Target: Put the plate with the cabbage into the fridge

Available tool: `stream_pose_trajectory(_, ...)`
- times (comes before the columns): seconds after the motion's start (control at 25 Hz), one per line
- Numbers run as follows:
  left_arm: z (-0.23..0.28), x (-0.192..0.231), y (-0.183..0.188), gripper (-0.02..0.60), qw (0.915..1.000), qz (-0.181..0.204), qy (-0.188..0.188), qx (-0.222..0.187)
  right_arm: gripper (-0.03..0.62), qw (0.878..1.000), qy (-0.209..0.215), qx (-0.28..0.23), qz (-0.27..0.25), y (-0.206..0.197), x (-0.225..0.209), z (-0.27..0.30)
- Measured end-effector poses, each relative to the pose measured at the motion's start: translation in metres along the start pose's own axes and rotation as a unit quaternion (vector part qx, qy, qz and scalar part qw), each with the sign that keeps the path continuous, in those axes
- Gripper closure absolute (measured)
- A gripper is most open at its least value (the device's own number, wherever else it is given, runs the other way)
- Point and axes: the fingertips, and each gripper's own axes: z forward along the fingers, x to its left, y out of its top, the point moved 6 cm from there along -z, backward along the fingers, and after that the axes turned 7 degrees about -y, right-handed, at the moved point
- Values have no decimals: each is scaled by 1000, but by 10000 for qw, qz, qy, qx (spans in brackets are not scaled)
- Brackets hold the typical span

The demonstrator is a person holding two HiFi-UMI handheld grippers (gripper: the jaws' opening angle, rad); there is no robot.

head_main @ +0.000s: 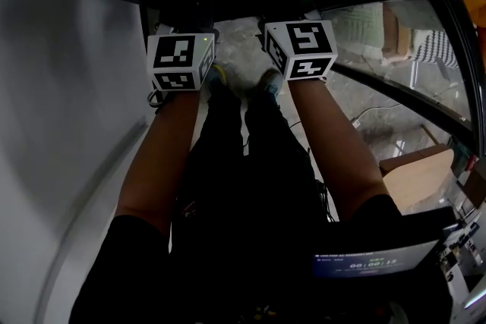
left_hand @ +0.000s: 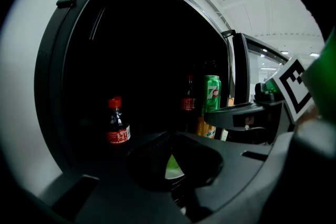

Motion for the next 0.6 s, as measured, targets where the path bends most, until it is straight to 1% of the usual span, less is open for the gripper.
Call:
stream_pose_trajectory(0.36, -9, -4, 19, 577, 9995, 78, -54, -316, 588, 9990, 91, -425, -96, 32, 6, -19)
stream_pose_trajectory(0.6, -8, -3, 18, 577, 9995, 99, -50, -312, 588, 9982, 166, -522, -256, 39, 6, -19)
